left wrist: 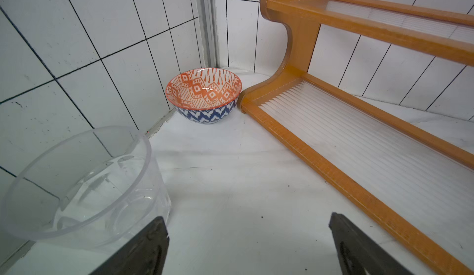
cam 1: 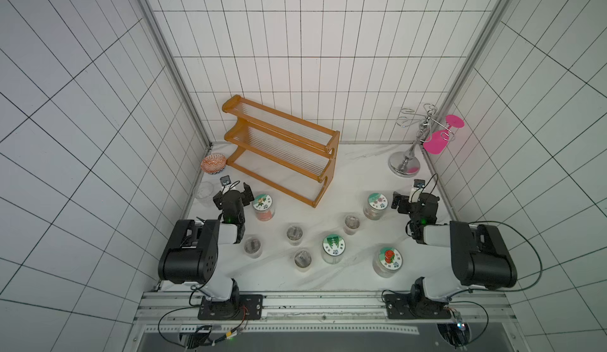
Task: Place the seed container on the shelf
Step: Move the shelf to the center of the board.
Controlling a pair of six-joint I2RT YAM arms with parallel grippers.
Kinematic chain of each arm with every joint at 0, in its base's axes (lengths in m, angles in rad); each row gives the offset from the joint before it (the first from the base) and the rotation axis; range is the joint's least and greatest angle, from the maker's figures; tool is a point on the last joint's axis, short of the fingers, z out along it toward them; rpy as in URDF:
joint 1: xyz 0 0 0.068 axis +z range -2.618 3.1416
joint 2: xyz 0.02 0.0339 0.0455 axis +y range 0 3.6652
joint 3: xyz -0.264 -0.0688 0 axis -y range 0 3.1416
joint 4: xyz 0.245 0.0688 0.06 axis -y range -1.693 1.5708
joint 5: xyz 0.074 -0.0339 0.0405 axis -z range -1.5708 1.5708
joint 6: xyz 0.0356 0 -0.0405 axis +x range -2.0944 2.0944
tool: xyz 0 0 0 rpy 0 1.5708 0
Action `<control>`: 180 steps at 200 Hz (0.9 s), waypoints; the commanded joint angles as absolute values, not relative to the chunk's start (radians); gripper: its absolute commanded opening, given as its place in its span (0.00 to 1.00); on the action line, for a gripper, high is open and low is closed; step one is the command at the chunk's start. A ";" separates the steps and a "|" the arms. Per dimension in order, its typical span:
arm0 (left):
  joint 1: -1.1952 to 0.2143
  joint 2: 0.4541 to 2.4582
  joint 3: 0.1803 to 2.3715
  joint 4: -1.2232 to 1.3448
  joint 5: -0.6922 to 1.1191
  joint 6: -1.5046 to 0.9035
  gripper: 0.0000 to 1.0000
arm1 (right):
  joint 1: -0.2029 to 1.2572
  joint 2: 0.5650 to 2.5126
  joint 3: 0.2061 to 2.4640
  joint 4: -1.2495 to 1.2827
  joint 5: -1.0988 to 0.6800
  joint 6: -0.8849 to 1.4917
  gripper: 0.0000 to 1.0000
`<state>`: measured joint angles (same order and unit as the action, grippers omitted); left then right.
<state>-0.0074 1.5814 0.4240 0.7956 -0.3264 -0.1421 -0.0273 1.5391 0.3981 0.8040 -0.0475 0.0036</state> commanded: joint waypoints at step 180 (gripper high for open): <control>-0.103 1.261 0.438 0.631 -0.423 -0.089 0.99 | -0.049 1.243 0.656 0.235 0.131 0.175 0.99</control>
<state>-0.0650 1.4014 0.3901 0.7658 -0.3679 -0.1070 -0.0399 1.3548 0.4805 0.5362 0.0254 0.0685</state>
